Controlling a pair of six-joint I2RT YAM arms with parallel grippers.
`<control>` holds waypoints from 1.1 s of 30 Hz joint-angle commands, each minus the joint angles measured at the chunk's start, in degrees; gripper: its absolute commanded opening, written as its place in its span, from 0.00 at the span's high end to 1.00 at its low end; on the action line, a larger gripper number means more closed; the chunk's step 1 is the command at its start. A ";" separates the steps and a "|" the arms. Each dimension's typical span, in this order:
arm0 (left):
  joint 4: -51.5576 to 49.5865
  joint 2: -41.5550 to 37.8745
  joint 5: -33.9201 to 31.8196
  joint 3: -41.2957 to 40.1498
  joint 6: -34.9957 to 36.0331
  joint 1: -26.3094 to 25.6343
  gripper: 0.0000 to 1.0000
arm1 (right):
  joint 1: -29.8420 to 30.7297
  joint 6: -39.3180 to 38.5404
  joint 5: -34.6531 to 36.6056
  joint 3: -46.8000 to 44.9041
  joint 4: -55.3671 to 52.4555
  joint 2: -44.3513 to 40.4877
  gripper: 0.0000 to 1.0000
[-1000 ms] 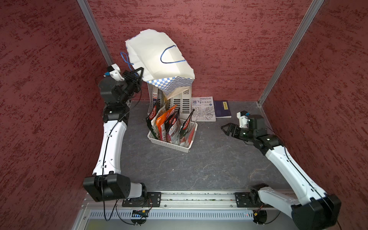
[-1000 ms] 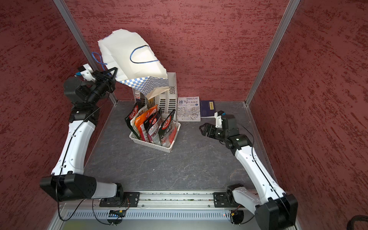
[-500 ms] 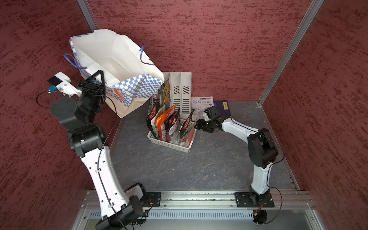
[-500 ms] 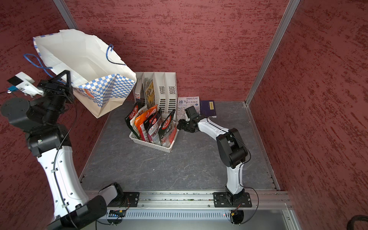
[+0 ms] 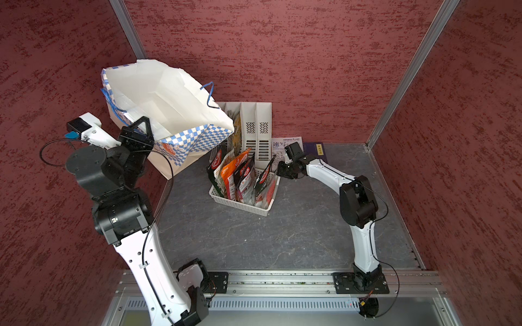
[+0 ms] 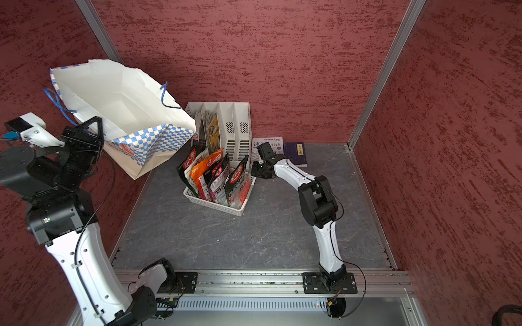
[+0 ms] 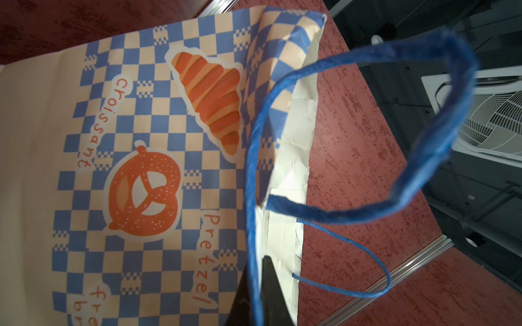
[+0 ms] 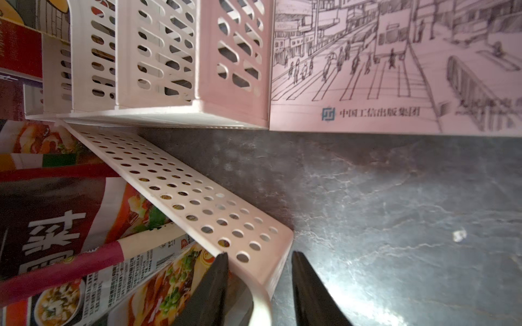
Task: Place the condiment packets inside the bag
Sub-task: Move the storage box to the center of the board.
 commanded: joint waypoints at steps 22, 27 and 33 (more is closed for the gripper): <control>-7.60 -3.01 -8.47 2.70 11.72 -2.80 1.00 | 1.48 -2.30 -1.18 -0.92 -5.39 0.17 0.70; -8.80 -3.21 -9.86 3.60 13.05 -3.61 1.00 | 1.52 -1.79 0.47 -0.67 -6.34 -0.31 0.86; -9.06 -3.02 -10.27 3.84 13.62 -4.10 1.00 | 0.03 -3.48 2.90 -6.63 -8.00 -6.35 1.00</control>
